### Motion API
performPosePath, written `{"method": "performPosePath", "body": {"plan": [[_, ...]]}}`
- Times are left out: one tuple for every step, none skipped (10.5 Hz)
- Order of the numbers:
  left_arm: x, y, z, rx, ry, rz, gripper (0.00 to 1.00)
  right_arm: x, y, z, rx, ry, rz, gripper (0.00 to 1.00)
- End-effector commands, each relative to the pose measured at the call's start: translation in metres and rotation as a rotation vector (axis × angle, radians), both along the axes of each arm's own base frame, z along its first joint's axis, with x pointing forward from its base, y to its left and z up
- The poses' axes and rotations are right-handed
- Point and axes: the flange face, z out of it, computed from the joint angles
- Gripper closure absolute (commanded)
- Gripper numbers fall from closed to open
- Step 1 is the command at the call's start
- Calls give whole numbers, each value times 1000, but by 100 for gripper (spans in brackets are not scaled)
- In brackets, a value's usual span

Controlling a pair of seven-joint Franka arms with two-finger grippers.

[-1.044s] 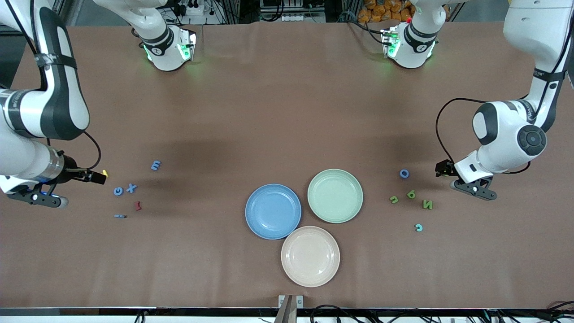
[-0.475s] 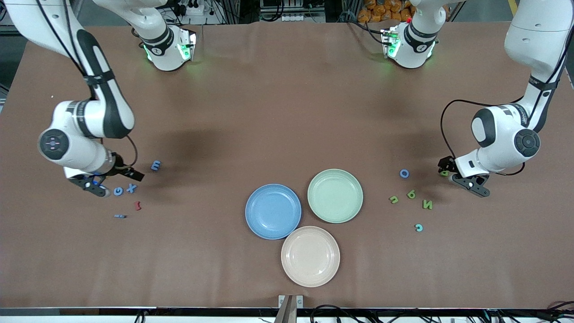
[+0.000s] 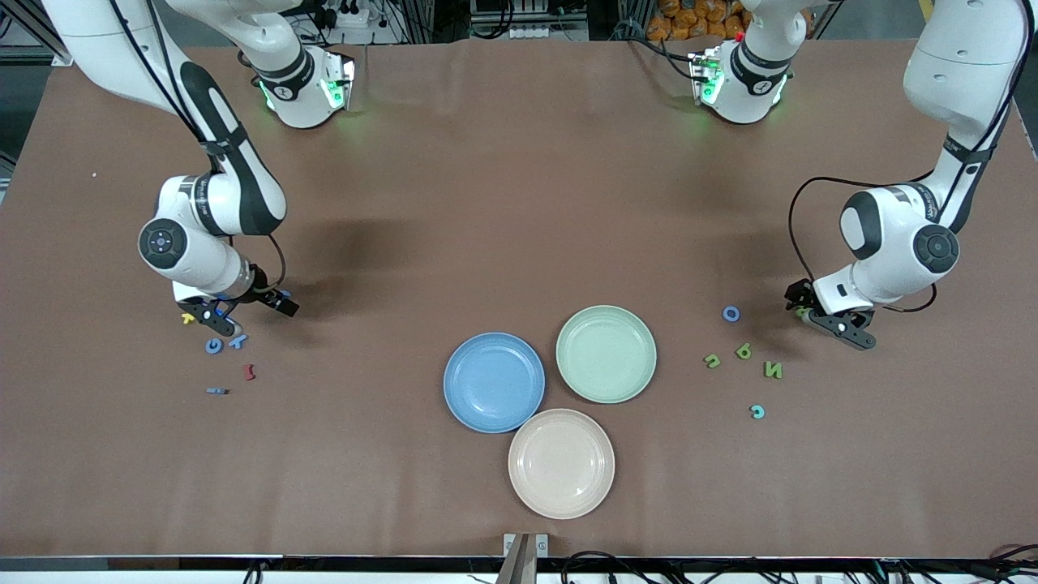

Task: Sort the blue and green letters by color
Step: 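Grasp the blue m with the right gripper while the left gripper grasps the green B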

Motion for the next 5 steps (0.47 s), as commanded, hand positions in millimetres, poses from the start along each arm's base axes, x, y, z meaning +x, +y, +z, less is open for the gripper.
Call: {"method": "performPosePath", "body": {"plan": [[-14, 1, 1, 29, -41, -28, 11, -6, 11, -8, 7, -13, 1, 0], [-17, 3, 0, 33, -50, -24, 34, -6, 10, -11, 9, -10, 24, 0], [-17, 2, 2, 33, -53, -27, 62, -6, 8, -12, 14, -11, 77, 0], [-16, 1, 4, 35, -56, -32, 82, -5, 1, -14, 18, -17, 129, 0], [-18, -1, 5, 37, -56, -40, 92, -5, -8, -17, 21, -14, 143, 0]]}}
